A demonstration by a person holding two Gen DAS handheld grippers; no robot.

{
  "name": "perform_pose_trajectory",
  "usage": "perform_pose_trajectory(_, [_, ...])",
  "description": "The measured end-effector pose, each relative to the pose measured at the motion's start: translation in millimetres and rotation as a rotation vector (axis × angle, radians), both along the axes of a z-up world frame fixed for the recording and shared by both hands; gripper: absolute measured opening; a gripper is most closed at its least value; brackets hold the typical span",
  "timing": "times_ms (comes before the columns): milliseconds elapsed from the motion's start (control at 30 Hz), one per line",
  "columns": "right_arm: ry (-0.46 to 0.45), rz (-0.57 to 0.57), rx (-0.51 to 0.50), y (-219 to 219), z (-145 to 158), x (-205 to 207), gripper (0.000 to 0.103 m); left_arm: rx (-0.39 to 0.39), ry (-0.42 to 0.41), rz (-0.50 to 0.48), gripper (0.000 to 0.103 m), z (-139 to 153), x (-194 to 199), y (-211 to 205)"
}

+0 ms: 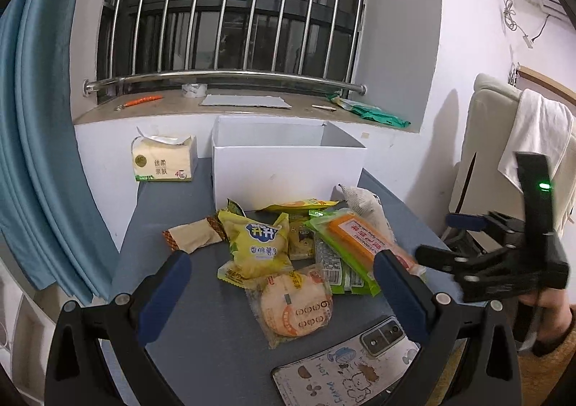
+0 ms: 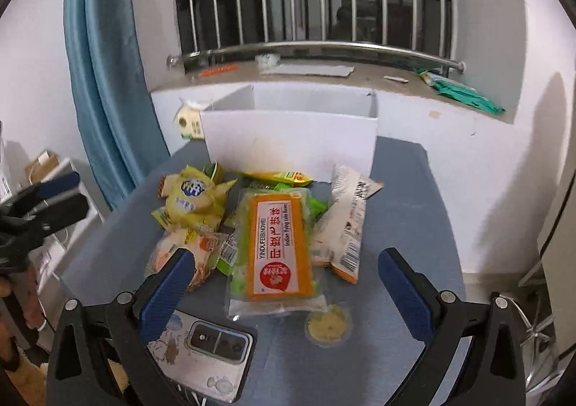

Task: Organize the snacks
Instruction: 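Move both grippers back over the snack pile, then grasp the orange-labelled cake pack with the right gripper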

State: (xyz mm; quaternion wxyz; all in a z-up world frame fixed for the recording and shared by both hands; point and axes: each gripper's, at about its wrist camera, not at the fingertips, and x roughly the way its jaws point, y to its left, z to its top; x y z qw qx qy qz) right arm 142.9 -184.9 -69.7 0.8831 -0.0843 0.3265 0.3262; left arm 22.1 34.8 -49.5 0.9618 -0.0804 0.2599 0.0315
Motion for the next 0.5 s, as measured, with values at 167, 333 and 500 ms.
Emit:
perform_pose_trajectory(167, [0.041, 0.012, -0.083, 31, -21, 22, 0.103, 0.017, 0.018, 0.011, 0.103, -3, 0, -1])
perform_pose_trajectory(333, [0.093, 0.028, -0.159, 56, -48, 40, 0.103, 0.012, 0.037, 0.016, 0.103, -9, 2, 1])
perform_pose_trajectory(500, [0.216, 0.028, -0.107, 55, -69, 55, 0.079, -0.004, 0.066, 0.018, 0.103, -18, 6, 4])
